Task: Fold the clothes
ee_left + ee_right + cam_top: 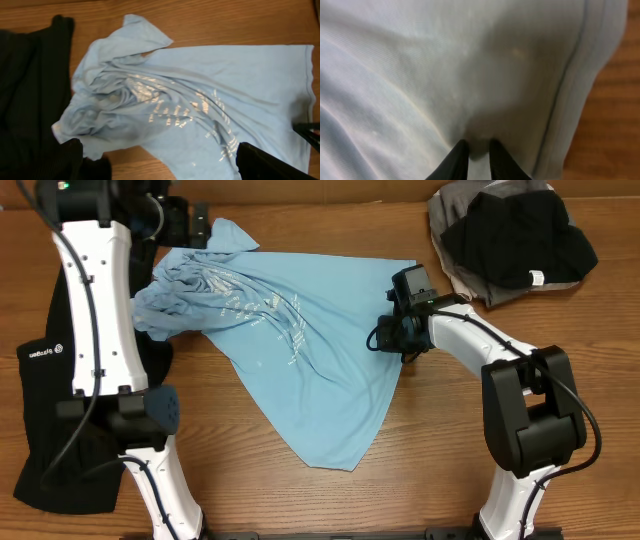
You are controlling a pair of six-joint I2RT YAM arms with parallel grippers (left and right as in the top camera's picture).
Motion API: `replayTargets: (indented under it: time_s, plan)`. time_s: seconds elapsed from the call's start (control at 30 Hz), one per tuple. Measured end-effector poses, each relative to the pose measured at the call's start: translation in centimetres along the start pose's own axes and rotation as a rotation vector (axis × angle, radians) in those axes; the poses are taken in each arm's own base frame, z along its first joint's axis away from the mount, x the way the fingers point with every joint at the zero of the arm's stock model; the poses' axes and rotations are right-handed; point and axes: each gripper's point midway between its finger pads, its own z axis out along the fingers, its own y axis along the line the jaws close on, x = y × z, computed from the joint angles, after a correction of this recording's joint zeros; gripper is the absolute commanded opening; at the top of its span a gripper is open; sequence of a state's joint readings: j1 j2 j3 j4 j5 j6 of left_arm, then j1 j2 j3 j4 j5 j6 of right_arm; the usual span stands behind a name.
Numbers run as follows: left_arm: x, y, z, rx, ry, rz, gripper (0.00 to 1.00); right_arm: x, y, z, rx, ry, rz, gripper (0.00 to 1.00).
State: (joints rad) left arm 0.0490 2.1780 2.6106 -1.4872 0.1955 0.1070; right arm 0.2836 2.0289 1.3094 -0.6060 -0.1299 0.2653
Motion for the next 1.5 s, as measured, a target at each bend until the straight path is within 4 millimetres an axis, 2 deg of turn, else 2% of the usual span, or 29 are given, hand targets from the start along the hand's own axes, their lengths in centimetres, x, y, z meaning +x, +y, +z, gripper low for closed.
replayTargets:
  time_s: [0.13, 0.27, 0.47, 0.67, 0.83, 0.93, 1.13, 1.23, 1.3, 1.4, 1.5]
  plan:
    - [-0.6, -2.0, 1.0, 0.021, -0.013, 0.042, 1.00, -2.1, 0.0, 0.6, -0.041, -0.057, 0.016, 0.18]
    - [-1.0, -3.4, 1.8, 0.039, -0.022, 0.070, 1.00, -4.9, -0.9, 1.1, -0.082, -0.129, 0.050, 0.18]
    - [-0.1, -3.5, 4.0, 0.046, 0.015, 0.070, 1.00, -9.8, -4.3, 1.7, -0.119, -0.266, 0.114, 0.18]
    - [1.5, -3.2, 6.5, 0.050, 0.076, 0.059, 1.00, -12.7, -8.4, 1.2, -0.110, -0.347, 0.176, 0.19]
    - [2.3, -2.9, 8.3, 0.051, 0.099, 0.055, 1.00, -14.0, -12.6, 0.2, -0.073, -0.364, 0.236, 0.31]
    - [2.7, -2.5, 9.0, 0.036, 0.107, 0.055, 1.00, -14.0, -14.0, -0.6, -0.076, -0.324, 0.251, 0.53]
    - [3.0, -1.4, 9.0, -0.031, 0.125, 0.059, 1.00, -12.9, -13.5, -2.1, -0.081, -0.166, 0.227, 0.75]
    - [4.0, -1.2, 8.1, -0.046, 0.172, 0.052, 1.00, -12.4, -12.6, -3.7, -0.069, -0.099, 0.220, 0.83]
    - [4.3, -1.2, 6.6, -0.054, 0.193, 0.038, 1.00, -12.8, -11.7, -5.4, -0.065, -0.084, 0.205, 0.88]
    - [4.2, -1.2, 3.8, -0.068, 0.195, -0.007, 1.00, -13.2, -9.1, -9.0, -0.066, -0.070, 0.167, 0.95]
    - [4.7, -1.1, 0.7, -0.080, 0.207, -0.055, 1.00, -13.3, -5.1, -14.1, -0.083, -0.101, 0.100, 0.99]
